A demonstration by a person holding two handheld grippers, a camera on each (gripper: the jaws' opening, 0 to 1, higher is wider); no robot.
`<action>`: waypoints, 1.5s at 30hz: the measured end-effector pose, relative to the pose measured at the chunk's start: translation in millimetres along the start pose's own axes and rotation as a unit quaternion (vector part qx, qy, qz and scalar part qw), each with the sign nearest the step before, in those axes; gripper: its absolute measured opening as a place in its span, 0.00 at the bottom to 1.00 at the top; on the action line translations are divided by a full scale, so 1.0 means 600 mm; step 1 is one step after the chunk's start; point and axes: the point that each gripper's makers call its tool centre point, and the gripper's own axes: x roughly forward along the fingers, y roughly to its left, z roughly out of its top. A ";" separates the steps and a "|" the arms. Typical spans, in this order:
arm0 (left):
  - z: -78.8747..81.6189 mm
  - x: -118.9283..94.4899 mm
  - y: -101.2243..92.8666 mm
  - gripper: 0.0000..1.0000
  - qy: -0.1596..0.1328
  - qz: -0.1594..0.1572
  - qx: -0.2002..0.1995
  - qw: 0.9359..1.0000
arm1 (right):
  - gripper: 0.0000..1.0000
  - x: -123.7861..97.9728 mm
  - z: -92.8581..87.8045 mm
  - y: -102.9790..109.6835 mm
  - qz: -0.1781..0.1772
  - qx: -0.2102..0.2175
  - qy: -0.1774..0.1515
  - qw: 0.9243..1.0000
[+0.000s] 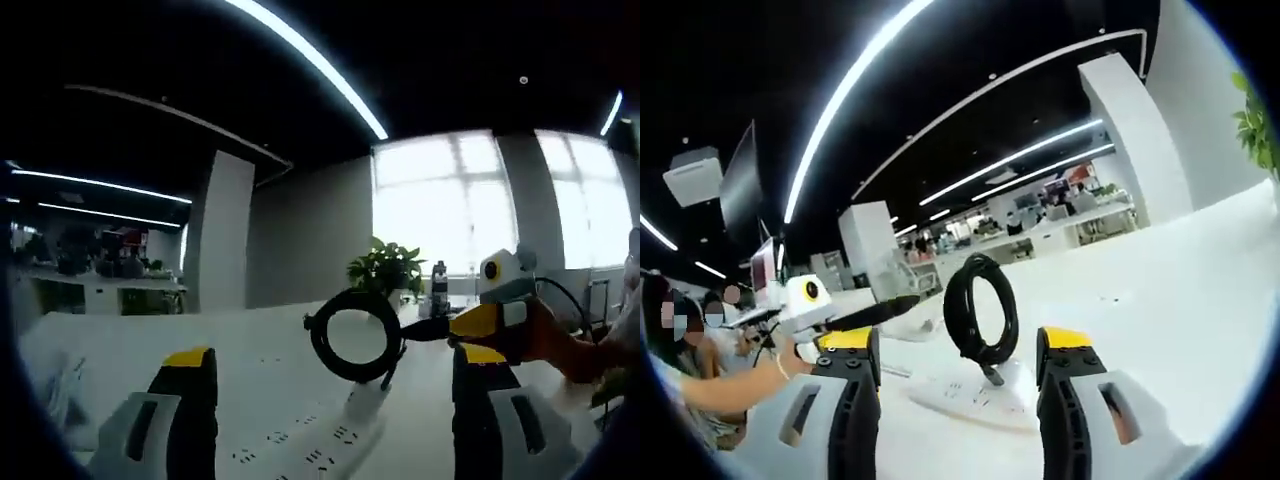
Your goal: Straighten the power strip on the desk, plug the charger into it
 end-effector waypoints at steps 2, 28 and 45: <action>0.006 -0.011 -0.006 0.99 0.002 0.006 0.004 1.000 | 0.63 -0.002 0.001 0.004 0.003 -0.005 0.003 1.000; 0.032 -0.094 -0.036 0.99 0.020 0.096 0.048 0.994 | 0.70 -0.027 0.026 0.007 0.027 -0.105 0.023 0.994; -0.008 -0.113 -0.027 0.99 0.034 0.107 0.045 0.993 | 1.00 0.003 -0.012 -0.004 0.104 -0.220 0.061 0.968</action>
